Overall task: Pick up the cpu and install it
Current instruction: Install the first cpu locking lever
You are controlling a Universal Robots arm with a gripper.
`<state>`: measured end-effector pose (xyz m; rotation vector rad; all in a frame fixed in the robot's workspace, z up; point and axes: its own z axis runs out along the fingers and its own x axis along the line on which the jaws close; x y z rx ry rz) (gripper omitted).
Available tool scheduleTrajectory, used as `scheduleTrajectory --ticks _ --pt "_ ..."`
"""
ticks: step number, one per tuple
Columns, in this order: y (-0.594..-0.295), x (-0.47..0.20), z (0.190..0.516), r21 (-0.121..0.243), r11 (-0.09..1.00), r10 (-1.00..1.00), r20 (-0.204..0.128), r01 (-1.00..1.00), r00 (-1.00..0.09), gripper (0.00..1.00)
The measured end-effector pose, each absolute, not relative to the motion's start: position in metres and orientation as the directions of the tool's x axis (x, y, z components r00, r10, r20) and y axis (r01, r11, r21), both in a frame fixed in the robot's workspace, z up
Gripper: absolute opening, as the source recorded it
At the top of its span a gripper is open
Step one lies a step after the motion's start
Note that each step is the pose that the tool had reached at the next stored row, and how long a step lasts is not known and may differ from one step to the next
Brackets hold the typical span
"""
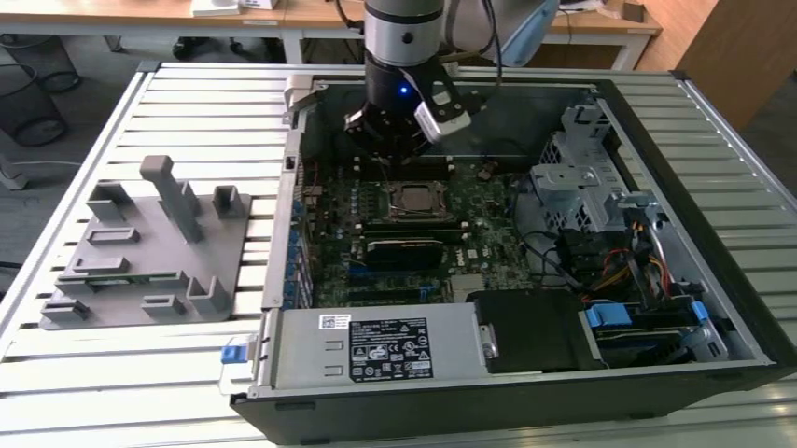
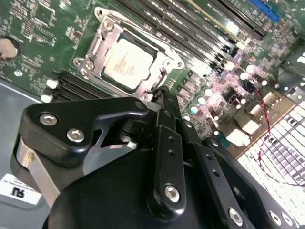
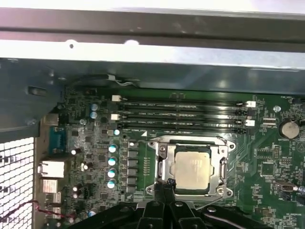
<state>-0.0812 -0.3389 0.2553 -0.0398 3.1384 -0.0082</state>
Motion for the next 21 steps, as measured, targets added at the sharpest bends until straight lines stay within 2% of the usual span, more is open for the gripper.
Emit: scheduleTrajectory --ticks 21 --pt "-0.332 -0.111 0.255 -0.006 1.000 -0.025 -0.005 -0.025 -1.000 0.11"
